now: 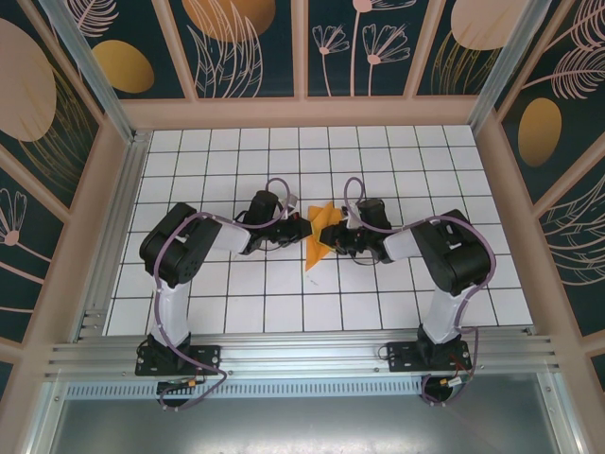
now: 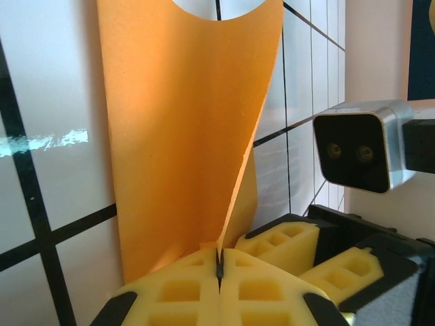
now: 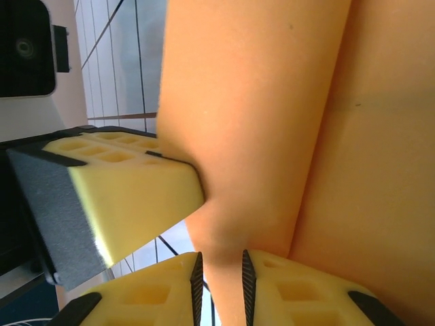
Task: Fold a paper plane with a square sheet of paper (pick it up from the middle)
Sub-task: Fourth fold the wing at the center of the table.
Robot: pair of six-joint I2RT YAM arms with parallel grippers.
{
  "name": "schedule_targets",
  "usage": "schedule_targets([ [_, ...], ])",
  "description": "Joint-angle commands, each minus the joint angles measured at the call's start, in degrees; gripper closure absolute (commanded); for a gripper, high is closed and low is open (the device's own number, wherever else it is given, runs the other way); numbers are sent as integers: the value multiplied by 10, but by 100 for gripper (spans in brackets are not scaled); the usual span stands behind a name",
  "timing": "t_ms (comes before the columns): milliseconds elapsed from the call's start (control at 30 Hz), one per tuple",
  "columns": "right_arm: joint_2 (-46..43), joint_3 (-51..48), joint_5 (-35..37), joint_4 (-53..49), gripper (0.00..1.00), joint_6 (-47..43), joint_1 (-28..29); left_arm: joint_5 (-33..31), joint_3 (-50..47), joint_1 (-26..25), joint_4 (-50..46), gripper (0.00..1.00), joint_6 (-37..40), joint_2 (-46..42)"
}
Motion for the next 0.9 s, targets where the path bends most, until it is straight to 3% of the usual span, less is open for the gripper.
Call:
schedule_targets([
  [0,-39,-2,16,-17,73,-25,-10,-5,12,0,-22,100,22,9],
  [567,-17,62,156,-252,79,-97,-2,5,45,14,-84,100,64,1],
  [867,-6,70,172,-274,79,-103,0,-4,84,16,-140,100,99,23],
])
